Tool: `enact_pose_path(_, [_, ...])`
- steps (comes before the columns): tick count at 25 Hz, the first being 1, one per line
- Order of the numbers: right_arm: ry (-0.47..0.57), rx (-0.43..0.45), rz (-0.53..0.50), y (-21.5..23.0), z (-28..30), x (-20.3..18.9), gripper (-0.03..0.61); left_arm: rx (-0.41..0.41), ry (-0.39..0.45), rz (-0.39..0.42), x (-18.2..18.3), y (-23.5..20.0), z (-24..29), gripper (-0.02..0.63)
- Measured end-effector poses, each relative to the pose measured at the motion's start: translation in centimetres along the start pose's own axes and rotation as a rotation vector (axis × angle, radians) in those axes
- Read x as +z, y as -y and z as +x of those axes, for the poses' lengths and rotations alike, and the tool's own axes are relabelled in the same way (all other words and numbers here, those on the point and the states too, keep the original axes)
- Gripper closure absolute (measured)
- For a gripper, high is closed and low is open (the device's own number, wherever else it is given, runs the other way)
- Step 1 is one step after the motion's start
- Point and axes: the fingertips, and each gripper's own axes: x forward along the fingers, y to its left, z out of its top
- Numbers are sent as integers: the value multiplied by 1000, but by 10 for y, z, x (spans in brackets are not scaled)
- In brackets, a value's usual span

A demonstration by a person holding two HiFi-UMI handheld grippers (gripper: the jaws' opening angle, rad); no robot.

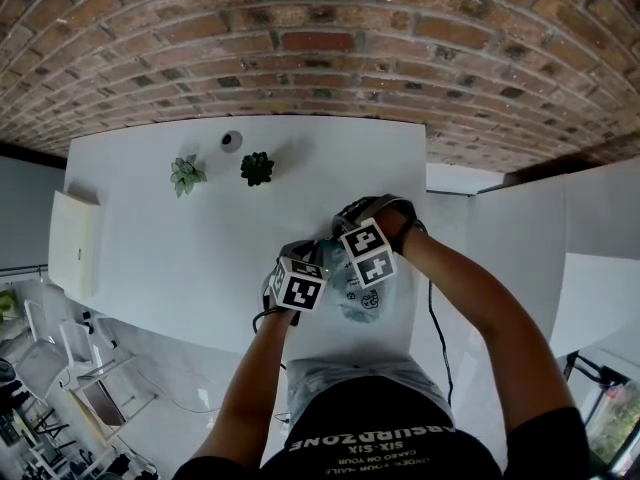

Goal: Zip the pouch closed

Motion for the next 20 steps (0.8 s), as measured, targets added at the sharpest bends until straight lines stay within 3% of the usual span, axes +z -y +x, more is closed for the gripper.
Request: enact_pose_path(20, [-21,18,-27,-2,-5,-3,578,6,4,9,0,1,0,589])
